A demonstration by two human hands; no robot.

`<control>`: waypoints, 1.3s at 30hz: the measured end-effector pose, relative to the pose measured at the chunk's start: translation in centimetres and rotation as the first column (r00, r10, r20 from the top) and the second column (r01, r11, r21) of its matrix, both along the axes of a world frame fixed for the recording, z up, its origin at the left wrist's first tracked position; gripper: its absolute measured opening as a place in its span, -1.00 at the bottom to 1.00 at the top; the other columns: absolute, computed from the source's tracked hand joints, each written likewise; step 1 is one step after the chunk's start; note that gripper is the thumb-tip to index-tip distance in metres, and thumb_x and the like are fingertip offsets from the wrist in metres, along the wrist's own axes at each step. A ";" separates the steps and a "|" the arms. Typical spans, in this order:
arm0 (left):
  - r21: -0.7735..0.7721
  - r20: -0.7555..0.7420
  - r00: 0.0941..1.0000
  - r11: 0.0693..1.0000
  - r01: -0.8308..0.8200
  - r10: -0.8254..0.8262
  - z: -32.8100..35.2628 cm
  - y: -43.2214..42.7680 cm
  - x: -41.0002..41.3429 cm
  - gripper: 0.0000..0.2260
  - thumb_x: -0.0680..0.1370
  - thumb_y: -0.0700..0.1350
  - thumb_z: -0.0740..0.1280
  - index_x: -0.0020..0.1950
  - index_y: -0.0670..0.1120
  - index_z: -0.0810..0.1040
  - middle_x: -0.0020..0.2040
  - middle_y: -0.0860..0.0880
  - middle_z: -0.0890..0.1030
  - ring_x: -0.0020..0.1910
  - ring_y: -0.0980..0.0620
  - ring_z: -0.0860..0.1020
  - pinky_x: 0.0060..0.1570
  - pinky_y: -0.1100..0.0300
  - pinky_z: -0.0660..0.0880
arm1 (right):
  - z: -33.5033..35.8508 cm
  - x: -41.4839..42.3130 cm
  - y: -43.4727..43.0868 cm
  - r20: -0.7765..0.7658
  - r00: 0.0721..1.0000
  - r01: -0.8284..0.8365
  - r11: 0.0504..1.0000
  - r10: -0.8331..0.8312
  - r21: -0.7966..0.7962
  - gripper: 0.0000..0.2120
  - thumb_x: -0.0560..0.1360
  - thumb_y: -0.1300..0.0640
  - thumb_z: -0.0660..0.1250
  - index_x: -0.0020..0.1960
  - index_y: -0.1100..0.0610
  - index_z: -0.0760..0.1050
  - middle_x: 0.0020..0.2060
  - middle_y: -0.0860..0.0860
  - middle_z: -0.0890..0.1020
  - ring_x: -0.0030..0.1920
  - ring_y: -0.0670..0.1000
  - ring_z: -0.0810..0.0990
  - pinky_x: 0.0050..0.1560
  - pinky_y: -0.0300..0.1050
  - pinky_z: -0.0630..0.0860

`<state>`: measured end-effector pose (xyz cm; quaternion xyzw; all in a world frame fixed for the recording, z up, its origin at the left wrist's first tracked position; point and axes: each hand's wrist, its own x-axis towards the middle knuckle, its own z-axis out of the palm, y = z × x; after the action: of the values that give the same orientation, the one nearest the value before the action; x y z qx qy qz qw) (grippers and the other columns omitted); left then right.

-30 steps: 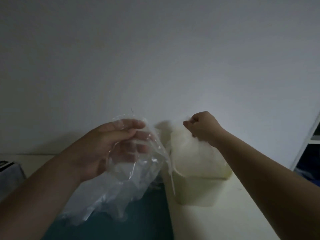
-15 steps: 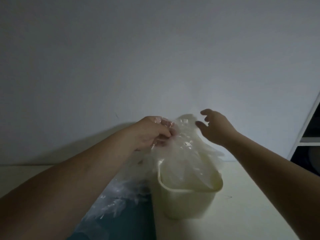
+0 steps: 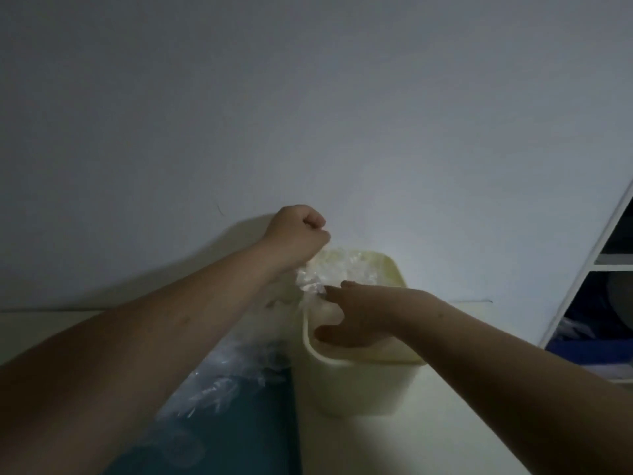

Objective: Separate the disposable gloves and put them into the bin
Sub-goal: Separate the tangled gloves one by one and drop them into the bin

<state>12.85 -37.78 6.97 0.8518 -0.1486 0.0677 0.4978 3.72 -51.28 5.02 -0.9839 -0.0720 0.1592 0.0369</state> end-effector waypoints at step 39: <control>0.290 0.054 0.996 0.953 -0.084 0.071 -12.4 21.8 -7.9 -0.77 0.55 -0.08 0.50 -0.20 0.16 0.52 -0.12 0.14 0.55 -0.12 0.16 0.56 -0.13 0.31 0.45 | -9.3 1.3 17.3 0.391 0.898 -0.108 0.757 -0.205 0.645 -0.41 0.42 -0.34 0.47 0.36 -0.08 0.57 0.41 -0.14 0.52 0.43 -0.09 0.44 0.43 -0.09 0.38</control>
<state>4.93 -15.99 -5.41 0.9194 -0.1340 0.0826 0.3605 5.06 -33.95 -4.32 -0.9201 -0.1031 -0.1023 0.3638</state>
